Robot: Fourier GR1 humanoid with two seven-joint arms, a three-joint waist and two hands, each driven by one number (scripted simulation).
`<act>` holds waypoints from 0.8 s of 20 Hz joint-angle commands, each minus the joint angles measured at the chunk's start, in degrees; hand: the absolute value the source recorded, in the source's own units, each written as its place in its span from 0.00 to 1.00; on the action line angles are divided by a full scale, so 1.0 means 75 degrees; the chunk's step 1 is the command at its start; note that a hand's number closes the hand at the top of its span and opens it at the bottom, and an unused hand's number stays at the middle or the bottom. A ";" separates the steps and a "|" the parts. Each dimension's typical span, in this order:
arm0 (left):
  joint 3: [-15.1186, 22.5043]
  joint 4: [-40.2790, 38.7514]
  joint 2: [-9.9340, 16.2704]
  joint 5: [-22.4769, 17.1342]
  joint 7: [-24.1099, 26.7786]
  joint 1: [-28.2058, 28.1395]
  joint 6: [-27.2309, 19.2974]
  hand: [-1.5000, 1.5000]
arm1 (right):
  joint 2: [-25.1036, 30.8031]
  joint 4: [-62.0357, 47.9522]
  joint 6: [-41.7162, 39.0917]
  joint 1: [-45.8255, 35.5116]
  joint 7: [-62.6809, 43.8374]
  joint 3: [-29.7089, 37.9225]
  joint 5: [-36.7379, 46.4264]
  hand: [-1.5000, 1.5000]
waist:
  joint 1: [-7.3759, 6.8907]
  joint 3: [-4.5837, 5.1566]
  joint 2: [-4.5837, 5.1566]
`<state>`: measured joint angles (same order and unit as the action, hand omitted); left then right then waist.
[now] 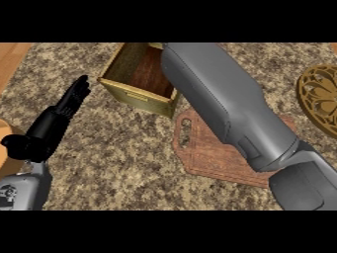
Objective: Pick the bell pepper from the cutting board and place it in the basket
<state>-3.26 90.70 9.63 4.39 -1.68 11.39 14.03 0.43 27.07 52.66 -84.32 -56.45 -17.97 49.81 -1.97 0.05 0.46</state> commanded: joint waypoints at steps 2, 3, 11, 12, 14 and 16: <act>0.0112 0.0529 -0.0107 -0.0007 -0.0474 0.0033 -0.0084 0.50 | -0.0036 -0.0517 0.0632 -0.0185 0.0403 0.0443 -0.0074 0.00 | -0.0049 -0.0003 0.0014; 0.0007 0.0054 -0.0047 0.0012 0.0027 -0.0103 -0.0007 0.50 | -0.0005 -0.0213 0.0470 -0.0049 0.0698 0.0477 -0.0170 0.00 | 0.0053 -0.0002 -0.0002; 0.0127 -0.0161 -0.0168 0.0220 0.0226 -0.0018 -0.0128 0.50 | -0.0053 0.0175 0.1187 -0.0274 0.1308 0.1007 -0.0671 0.00 | 0.0035 0.0000 0.0009; 0.0000 -0.0229 -0.0081 0.0200 0.0191 0.0090 -0.0142 0.50 | -0.0051 0.0205 0.1286 -0.0255 0.1403 0.1282 -0.0734 0.00 | 0.0082 -0.0002 0.0007; -0.0025 -0.0134 -0.0089 0.0034 0.0027 0.0029 -0.0036 0.50 | 0.0147 0.0536 0.1387 -0.0236 0.1112 0.1456 -0.0719 0.00 | 0.0183 -0.0005 -0.0058; 0.0003 0.0021 -0.0157 0.0166 0.0019 -0.0125 -0.0216 0.50 | 0.0438 0.1145 0.1230 0.0236 0.1491 0.1808 -0.1265 0.00 | 0.0218 -0.0014 -0.0068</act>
<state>-3.14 89.83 8.77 5.60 -1.00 11.28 12.93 1.78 31.06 59.54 -84.83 -45.64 -7.68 43.63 -0.98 0.02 0.25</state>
